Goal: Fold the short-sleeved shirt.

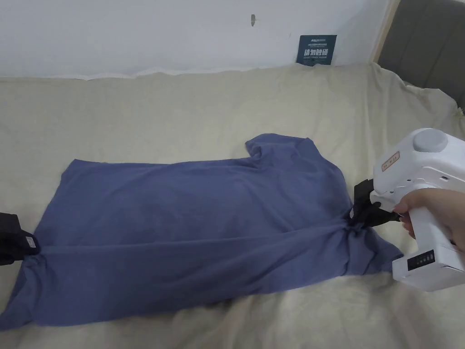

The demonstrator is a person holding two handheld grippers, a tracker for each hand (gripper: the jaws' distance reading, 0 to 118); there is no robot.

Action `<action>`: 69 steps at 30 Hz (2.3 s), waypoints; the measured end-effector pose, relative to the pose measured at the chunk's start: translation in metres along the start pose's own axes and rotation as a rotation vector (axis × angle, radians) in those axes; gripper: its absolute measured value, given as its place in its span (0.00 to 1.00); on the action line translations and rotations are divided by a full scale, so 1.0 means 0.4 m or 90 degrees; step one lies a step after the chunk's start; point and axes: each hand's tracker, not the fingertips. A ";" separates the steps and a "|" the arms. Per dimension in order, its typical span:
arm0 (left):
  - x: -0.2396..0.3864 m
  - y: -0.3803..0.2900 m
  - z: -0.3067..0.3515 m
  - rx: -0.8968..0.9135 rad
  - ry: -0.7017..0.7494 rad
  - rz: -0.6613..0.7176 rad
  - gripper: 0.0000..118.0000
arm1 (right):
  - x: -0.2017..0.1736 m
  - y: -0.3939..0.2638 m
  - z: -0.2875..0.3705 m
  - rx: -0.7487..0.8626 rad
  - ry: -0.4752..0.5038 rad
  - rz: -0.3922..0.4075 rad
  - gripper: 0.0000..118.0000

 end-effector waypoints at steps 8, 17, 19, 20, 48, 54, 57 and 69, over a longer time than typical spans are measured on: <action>-0.019 -0.059 0.086 0.164 -0.031 -0.049 0.99 | 0.069 -0.066 0.116 0.244 0.075 -0.031 0.82; 0.022 -0.347 0.374 0.431 0.003 -0.253 0.92 | 0.119 -0.385 0.334 0.421 0.255 -0.028 0.43; 0.014 -0.416 0.421 0.468 0.006 -0.250 0.41 | 0.108 -0.461 0.357 0.440 0.234 -0.024 0.00; 0.006 -0.441 0.434 0.458 0.015 -0.243 0.00 | 0.107 -0.507 0.362 0.472 0.214 -0.032 0.00; -0.036 -0.120 0.031 -0.002 0.137 -0.163 1.00 | -0.005 -0.677 0.305 0.402 0.270 0.144 0.00; -0.028 -0.118 -0.048 -0.081 0.165 -0.171 1.00 | -0.002 -0.648 0.265 0.380 0.250 0.146 0.00; -0.035 -0.126 -0.062 -0.085 0.167 -0.167 1.00 | -0.004 -0.642 0.250 0.373 0.256 0.140 0.00; 0.026 -0.178 -0.027 -0.091 0.198 -0.296 0.53 | -0.011 -0.646 0.225 0.352 0.258 0.154 0.00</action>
